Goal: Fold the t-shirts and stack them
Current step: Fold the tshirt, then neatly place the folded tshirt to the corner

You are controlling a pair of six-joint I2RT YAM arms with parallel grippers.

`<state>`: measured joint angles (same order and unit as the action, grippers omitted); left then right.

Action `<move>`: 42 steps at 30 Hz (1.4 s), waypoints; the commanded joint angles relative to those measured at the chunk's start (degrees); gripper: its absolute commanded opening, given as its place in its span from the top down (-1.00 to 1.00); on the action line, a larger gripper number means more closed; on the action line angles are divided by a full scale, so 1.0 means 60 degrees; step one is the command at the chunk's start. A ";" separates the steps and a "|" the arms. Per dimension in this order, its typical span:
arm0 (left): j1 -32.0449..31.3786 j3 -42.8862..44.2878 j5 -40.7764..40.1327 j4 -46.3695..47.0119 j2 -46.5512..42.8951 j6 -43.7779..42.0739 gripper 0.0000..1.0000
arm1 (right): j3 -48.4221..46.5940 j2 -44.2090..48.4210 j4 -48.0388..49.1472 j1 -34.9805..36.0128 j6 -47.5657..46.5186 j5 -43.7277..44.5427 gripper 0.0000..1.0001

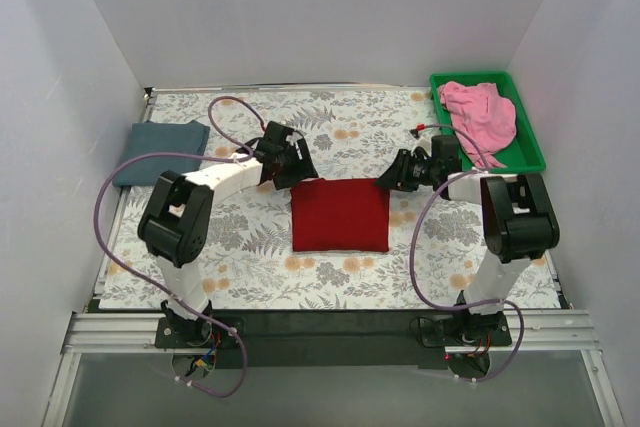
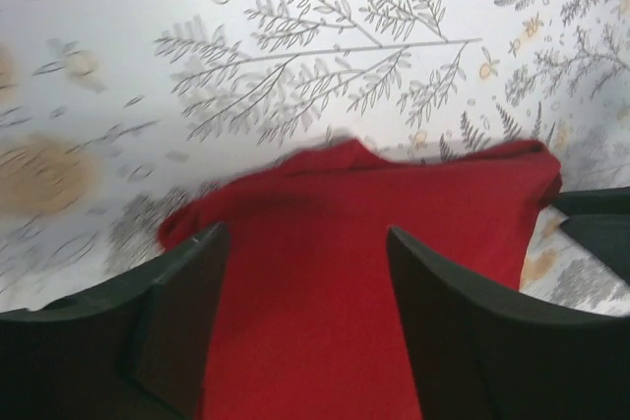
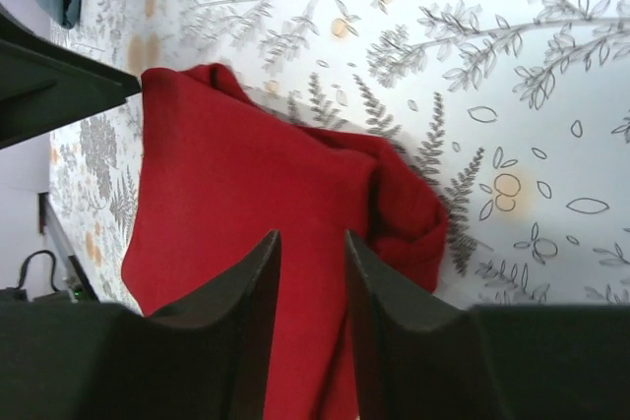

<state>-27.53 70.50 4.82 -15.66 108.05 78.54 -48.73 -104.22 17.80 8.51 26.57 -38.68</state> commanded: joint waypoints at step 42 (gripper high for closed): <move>0.2200 -0.5568 -0.1961 -0.1711 -0.7052 0.0195 -0.96 | -0.4095 -0.1395 -0.6762 0.9949 -0.5146 1.0153 0.84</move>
<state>-15.07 37.23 -10.07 -27.42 65.41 79.09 -75.18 -112.18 -20.29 69.32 -3.95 21.10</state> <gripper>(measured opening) 0.981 0.130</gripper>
